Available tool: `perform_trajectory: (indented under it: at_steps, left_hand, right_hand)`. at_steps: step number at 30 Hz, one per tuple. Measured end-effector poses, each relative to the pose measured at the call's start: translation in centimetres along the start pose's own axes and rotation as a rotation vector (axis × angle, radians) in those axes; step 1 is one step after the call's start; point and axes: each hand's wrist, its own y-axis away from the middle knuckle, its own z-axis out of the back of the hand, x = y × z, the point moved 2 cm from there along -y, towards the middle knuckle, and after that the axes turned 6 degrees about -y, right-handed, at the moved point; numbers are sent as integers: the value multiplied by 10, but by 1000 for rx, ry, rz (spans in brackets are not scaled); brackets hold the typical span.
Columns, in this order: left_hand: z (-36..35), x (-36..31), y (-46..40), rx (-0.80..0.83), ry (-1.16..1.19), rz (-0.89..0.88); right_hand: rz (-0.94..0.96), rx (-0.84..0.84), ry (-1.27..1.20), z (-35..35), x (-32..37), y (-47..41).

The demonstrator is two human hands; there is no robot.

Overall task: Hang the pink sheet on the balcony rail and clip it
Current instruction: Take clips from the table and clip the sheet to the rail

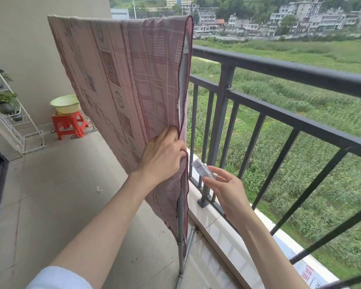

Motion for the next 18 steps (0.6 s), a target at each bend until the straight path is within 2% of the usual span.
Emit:
perform_trajectory:
  at_steps: [2,7,12,18]
  left_hand:
    - [-2,-2,-1,-2,1,21]
    - [-6,-2,-4,-1,23,53]
    - [-11,-1,-8,12,37,65]
    - [-15,1,-13,-10,32,34]
  right_hand:
    - [30,26,0,-1,1,1]
    - [324,-52,439,-4,3,0]
    - [549,-94,662,-10,12,1]
    - [645,-101,808,-17,20,-6]
